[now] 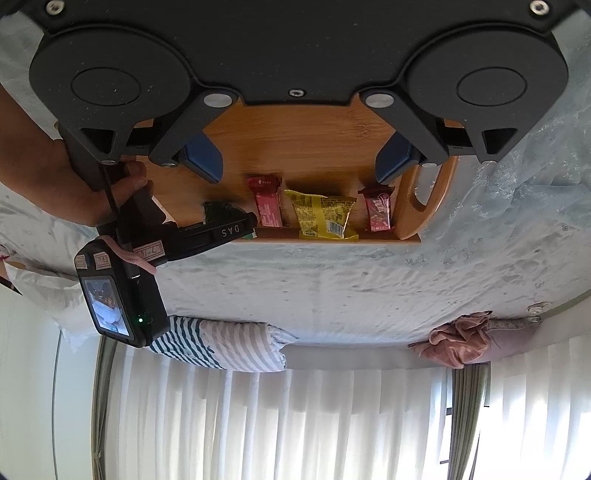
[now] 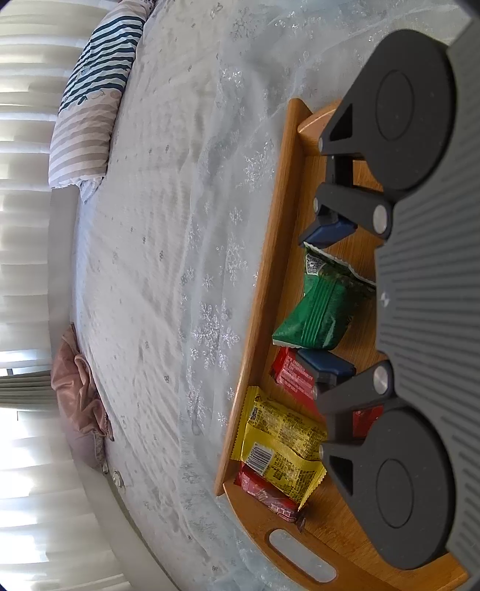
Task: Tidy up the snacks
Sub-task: 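Lower the green packet onto the tray and open the right tool, then move the left tool to the red Biscoff packet while the right tool approaches the red chips bag, then close the left tool on the Biscoff packet while the right tool grips the chips bag, then lift and carry the Biscoff packet and chips bag over the tray, then open the right tool to drop the red chips bag onto the tray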
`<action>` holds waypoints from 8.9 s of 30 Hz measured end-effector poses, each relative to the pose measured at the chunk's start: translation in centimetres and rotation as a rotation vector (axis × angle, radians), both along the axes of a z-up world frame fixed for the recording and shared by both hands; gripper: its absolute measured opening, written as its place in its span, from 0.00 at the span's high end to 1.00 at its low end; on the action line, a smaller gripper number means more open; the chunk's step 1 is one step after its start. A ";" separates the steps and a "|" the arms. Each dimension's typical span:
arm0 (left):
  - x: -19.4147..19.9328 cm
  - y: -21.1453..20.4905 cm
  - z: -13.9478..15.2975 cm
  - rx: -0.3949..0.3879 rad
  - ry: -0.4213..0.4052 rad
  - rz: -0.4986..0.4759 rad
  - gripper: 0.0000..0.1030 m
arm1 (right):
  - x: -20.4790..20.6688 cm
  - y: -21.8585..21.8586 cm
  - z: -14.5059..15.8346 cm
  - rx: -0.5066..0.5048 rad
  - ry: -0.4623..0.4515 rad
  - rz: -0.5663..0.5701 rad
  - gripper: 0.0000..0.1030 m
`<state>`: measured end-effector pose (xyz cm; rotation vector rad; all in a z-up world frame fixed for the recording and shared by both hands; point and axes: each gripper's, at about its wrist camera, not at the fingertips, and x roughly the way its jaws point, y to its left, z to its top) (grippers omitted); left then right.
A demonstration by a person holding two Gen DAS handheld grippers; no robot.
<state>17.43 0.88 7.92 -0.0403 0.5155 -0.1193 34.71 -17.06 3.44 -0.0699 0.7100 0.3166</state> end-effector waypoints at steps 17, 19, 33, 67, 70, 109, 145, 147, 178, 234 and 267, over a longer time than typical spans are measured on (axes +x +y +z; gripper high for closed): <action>-1.9 2.0 0.4 -0.021 0.024 0.010 0.10 | -0.2 0.4 0.8 -0.026 -0.015 -0.056 0.13; -2.3 2.2 0.4 -0.006 0.022 0.013 0.09 | -0.8 0.2 1.5 -0.028 -0.033 -0.064 0.12; -5.3 4.3 1.0 -0.054 0.025 0.016 0.00 | -9.1 -1.9 5.0 0.037 -0.114 -0.090 0.00; -13.0 6.8 -1.6 -0.019 0.115 0.137 0.00 | -30.1 2.3 -1.4 0.039 0.033 0.187 0.00; -13.6 6.6 -2.1 -0.010 0.127 0.126 0.00 | -30.3 2.5 -1.7 0.046 0.008 0.194 0.00; -12.5 2.0 -5.6 0.205 0.115 0.048 0.66 | -32.4 -1.7 -0.2 0.122 -0.025 0.105 0.33; -12.0 2.6 -1.9 0.124 -0.004 0.015 0.68 | -27.9 -5.8 1.9 0.299 -0.047 -0.030 0.53; -11.5 2.6 -1.6 0.116 -0.011 0.009 0.68 | -27.1 -6.4 2.1 0.315 -0.056 -0.054 0.53; -7.6 4.5 -4.0 -0.100 0.061 0.080 0.95 | -22.5 -6.7 -0.1 0.333 0.004 -0.100 0.53; 3.8 4.5 -2.4 0.105 0.090 -0.107 0.95 | 0.5 -5.3 -0.1 0.132 0.061 -0.306 0.52; 5.9 5.4 -3.7 0.094 0.209 -0.098 0.93 | -7.4 -0.5 4.8 -0.071 -0.181 -0.092 0.00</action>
